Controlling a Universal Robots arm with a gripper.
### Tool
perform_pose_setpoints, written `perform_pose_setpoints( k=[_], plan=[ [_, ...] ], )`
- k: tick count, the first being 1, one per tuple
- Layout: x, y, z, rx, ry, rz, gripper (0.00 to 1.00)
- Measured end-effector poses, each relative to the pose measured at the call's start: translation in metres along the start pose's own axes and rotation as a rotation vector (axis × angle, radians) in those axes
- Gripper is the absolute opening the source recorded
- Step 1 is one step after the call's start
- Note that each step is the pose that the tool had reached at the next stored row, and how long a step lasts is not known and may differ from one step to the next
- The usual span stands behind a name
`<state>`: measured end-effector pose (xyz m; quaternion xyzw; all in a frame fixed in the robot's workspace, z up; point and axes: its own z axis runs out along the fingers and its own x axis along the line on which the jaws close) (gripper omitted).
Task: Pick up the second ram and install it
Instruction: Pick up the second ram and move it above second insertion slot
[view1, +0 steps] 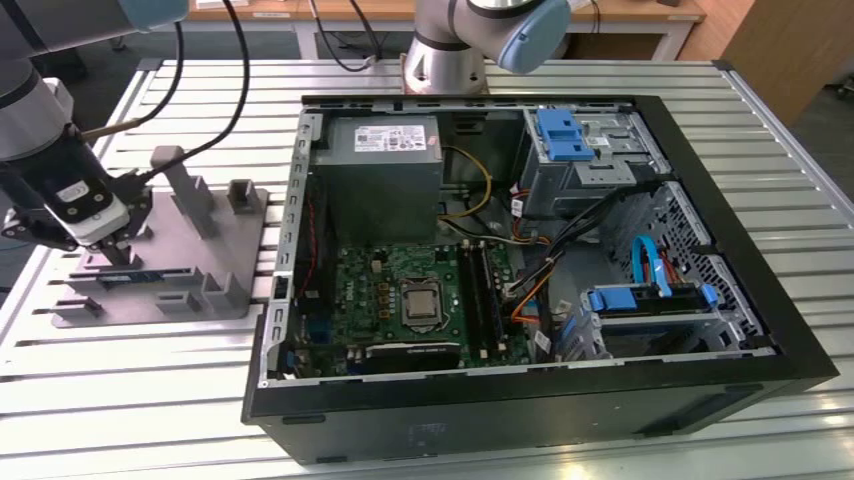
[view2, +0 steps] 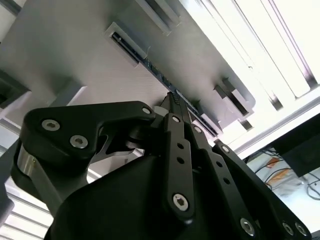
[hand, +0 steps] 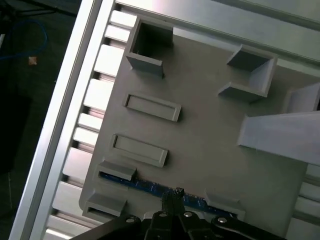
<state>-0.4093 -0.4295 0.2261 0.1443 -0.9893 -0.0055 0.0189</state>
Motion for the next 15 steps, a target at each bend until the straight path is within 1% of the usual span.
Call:
perform_pose_setpoints(
  k=[6,15],
  plan=[
    [0.0000,0.0000,0.0000,0.0038,0.0017,-0.105,0.10],
    [0.0000,0.0000,0.0002,0.0090,0.0040,-0.251,0.10]
  ],
)
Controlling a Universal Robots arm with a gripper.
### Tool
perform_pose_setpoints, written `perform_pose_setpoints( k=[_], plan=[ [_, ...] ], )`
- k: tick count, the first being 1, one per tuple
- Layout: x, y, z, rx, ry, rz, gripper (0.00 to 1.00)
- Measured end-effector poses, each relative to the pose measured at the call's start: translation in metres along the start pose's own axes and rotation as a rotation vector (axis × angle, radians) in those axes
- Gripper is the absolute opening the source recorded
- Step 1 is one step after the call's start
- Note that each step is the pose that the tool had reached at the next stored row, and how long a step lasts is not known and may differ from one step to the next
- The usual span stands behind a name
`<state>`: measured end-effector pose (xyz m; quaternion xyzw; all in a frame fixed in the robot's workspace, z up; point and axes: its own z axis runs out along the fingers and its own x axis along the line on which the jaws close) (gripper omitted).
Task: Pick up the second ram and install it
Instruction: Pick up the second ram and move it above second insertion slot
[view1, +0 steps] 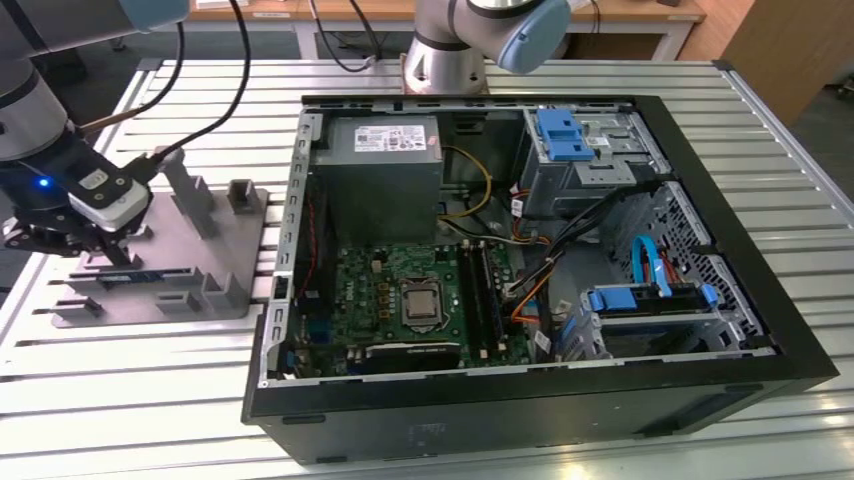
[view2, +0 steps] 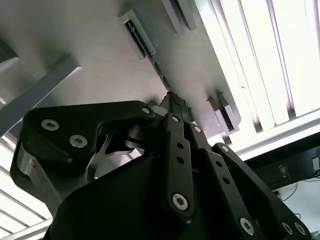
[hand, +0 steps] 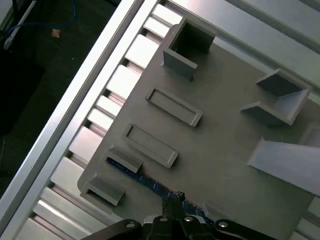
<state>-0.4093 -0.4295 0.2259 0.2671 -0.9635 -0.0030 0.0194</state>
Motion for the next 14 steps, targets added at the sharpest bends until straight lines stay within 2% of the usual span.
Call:
perform_pose_setpoints(
  k=[14],
  plan=[
    [0.0000,0.0000,0.0002,0.0078,0.0036,-0.219,0.10]
  ],
)
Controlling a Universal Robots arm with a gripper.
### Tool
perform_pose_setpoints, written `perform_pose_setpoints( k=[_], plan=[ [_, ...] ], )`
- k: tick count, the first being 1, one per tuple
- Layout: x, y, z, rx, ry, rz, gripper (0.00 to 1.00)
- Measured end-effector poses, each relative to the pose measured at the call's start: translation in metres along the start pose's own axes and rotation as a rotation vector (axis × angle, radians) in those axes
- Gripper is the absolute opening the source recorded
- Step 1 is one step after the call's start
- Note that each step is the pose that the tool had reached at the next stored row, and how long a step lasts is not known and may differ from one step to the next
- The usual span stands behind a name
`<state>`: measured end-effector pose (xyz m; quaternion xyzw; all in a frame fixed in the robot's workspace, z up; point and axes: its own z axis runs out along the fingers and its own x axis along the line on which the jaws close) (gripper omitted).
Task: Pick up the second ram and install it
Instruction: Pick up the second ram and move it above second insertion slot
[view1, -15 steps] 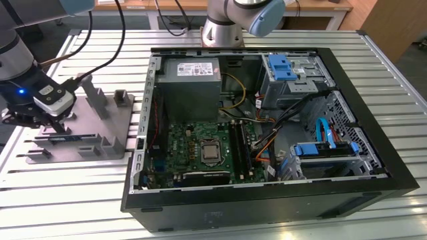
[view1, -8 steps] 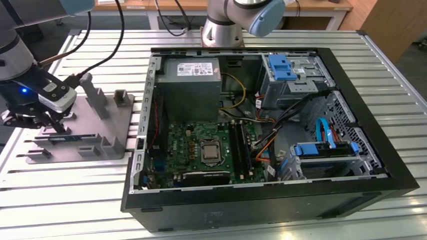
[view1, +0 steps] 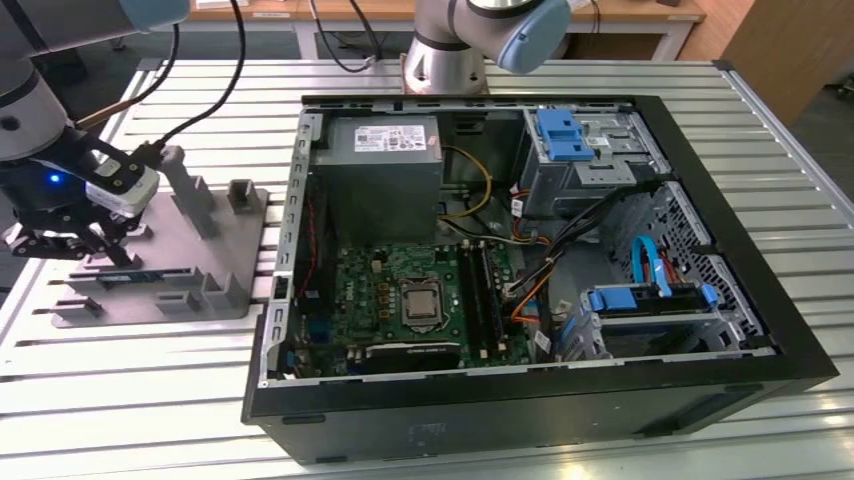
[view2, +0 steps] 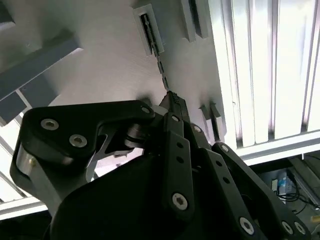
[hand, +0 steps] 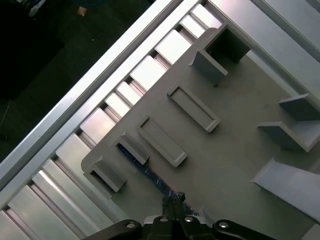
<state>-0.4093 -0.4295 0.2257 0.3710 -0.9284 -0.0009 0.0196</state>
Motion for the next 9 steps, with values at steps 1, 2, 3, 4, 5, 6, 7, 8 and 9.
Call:
perform_pose_setpoints(
  k=[1,2,3,4,5,6,7,8,9],
  plan=[
    [0.0000,0.0000,0.0000,0.0006,0.0003,-0.015,0.10],
    [0.0000,0.0000,0.0000,0.0011,0.0005,-0.029,0.10],
    [0.0000,0.0000,0.0000,0.0016,0.0007,-0.044,0.10],
    [0.0000,0.0000,0.0001,0.0021,0.0009,-0.058,0.10],
    [0.0000,0.0000,0.0001,0.0027,0.0012,-0.074,0.10],
    [0.0000,0.0000,0.0001,0.0032,0.0014,-0.088,0.10],
    [0.0000,0.0000,0.0001,0.0037,0.0017,-0.103,0.10],
    [0.0000,0.0000,0.0001,0.0042,0.0020,-0.117,0.10],
    [0.0000,0.0000,0.0001,0.0047,0.0022,-0.132,0.10]
  ],
)
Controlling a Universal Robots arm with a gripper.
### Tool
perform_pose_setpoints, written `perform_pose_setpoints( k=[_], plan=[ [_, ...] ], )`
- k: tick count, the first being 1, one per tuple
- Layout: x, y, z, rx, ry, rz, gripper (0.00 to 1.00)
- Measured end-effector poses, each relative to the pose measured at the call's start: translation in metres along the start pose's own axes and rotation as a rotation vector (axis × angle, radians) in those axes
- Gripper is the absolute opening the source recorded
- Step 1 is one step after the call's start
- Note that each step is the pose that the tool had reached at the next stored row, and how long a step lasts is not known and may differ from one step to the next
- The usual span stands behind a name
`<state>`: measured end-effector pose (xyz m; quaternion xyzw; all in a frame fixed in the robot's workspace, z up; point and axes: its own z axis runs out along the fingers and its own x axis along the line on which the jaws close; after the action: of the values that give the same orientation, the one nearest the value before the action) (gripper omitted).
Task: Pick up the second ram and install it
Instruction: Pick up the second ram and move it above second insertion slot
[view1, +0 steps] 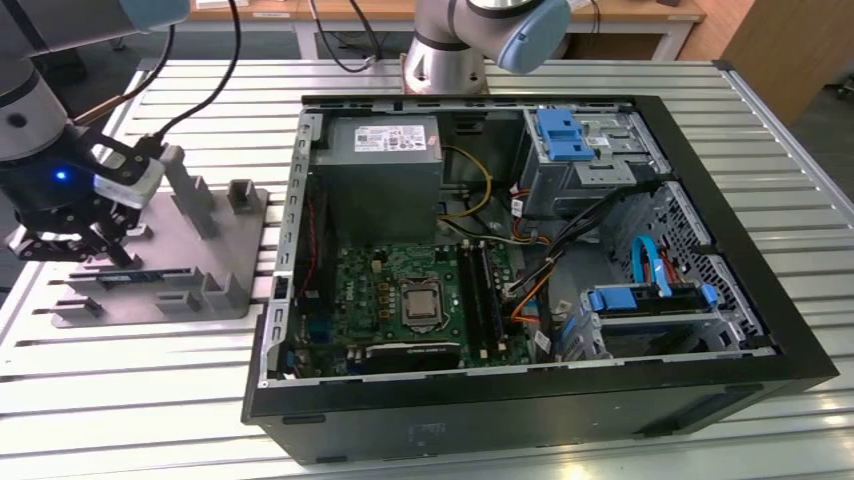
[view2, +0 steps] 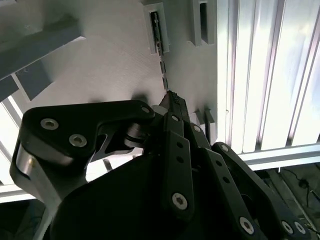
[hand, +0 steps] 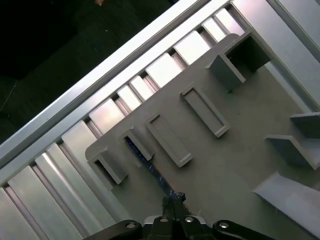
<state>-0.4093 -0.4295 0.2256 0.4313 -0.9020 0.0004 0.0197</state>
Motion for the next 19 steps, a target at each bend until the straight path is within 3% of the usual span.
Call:
perform_pose_setpoints(
  k=[19],
  plan=[
    [0.0000,0.0000,0.0002,0.0097,0.0044,-0.270,0.10]
  ],
)
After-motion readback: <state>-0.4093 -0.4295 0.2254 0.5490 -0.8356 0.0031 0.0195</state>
